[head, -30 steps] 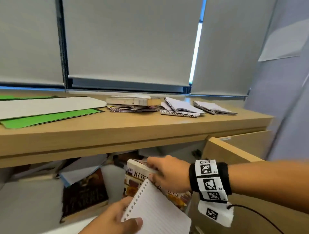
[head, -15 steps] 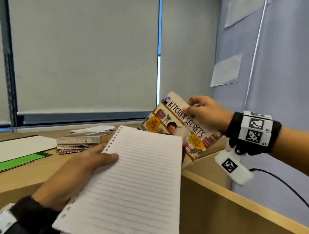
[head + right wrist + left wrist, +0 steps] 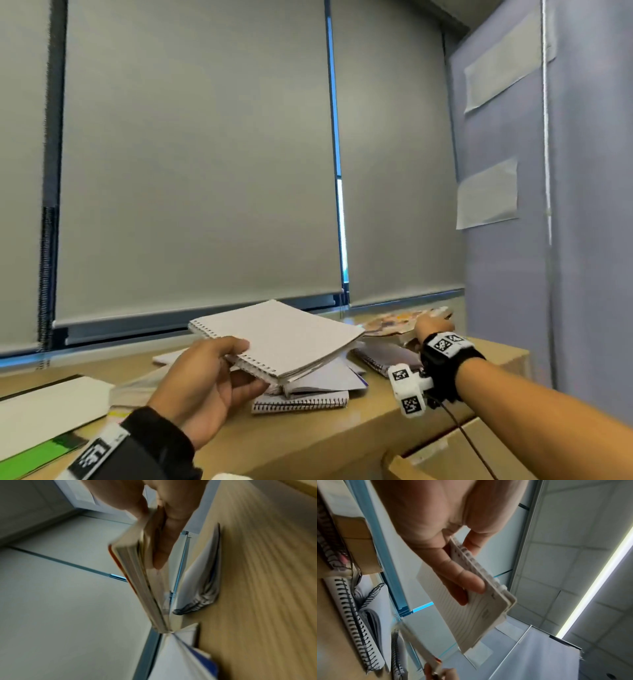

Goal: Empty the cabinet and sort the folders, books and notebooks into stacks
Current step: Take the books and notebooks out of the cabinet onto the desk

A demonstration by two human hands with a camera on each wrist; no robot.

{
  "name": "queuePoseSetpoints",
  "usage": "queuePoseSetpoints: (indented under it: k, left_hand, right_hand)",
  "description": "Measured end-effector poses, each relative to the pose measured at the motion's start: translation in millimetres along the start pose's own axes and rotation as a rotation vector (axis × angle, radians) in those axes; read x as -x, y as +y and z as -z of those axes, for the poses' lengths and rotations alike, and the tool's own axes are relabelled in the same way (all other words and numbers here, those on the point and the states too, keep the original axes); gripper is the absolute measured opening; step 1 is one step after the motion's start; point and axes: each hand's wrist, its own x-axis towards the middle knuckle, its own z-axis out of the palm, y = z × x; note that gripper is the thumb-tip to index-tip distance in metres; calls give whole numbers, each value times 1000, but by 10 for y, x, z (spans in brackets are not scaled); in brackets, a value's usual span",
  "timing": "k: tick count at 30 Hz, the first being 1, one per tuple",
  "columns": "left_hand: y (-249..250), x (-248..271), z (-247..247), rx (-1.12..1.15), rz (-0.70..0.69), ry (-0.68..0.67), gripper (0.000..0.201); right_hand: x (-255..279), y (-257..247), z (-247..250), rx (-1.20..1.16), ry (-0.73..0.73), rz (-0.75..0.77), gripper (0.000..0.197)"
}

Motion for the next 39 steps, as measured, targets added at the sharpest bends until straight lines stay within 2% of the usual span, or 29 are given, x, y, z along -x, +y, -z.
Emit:
queuePoseSetpoints:
  k: [1, 3, 6, 8, 9, 11, 13, 16, 19, 22, 24, 25, 27, 29, 31, 33, 36, 39]
  left_hand:
    - [-7, -50, 5, -3, 2, 1, 36]
    - [-31, -122, 18, -1, 5, -9, 34]
    - [-103, -214, 43, 7, -30, -2, 38]
    - [-176, -262, 16, 11, -68, 11, 41]
    - [-207, -275, -11, 13, -84, 16, 42]
    - [-275, -272, -102, 23, -100, 21, 42]
    - [-303, -242, -189, 62, -120, 22, 43]
    - [-235, -179, -246, 84, -156, 22, 40]
    - [-114, -92, -249, 56, -186, 1, 43]
    - [-1, 8, -174, 52, -225, 27, 70]
    - [57, 111, -85, 9, -226, 58, 77]
    - [74, 176, -34, -29, -212, 70, 72]
    - [75, 303, 100, -153, -161, 74, 51]
    - [37, 423, 265, -373, -118, 65, 32]
    - [-12, 516, 455, -661, -120, 67, 25]
    - [-44, 621, 609, -838, -117, 57, 23]
    - [-103, 765, 789, -832, -57, 34, 20]
    - [-232, 899, 903, -812, -7, -1, 19]
  right_hand:
    - [-27, 54, -57, 81, -113, 7, 33]
    - [-75, 182, -87, 122, -344, -101, 20]
    - [297, 122, 89, 274, -452, -74, 37]
    - [565, -14, 191, 360, -537, 28, 46]
    - [729, -104, 246, 349, -638, 79, 53]
    - [1051, -255, 332, 203, -932, 19, 63]
    - [1293, -341, 364, 68, -1114, -24, 59]
    - [1405, -386, 328, -139, -1059, 33, 35]
    - [1398, -412, 275, -255, -1030, 42, 27]
    - [1397, -454, 133, -343, -940, 59, 20]
    - [1335, -465, -35, -363, -846, 67, 18]
    - [1287, -457, -125, -362, -800, 53, 16]
    - [1144, -388, -339, -317, -717, -11, 13]
    - [994, -242, -547, -229, -649, -78, 14]
    - [850, -75, -703, -118, -622, -114, 16]
    - [711, 61, -805, -47, -630, -124, 16]
    - [697, 87, -851, -51, -599, -118, 9]
    - [952, -4, -773, -14, -599, 53, 44]
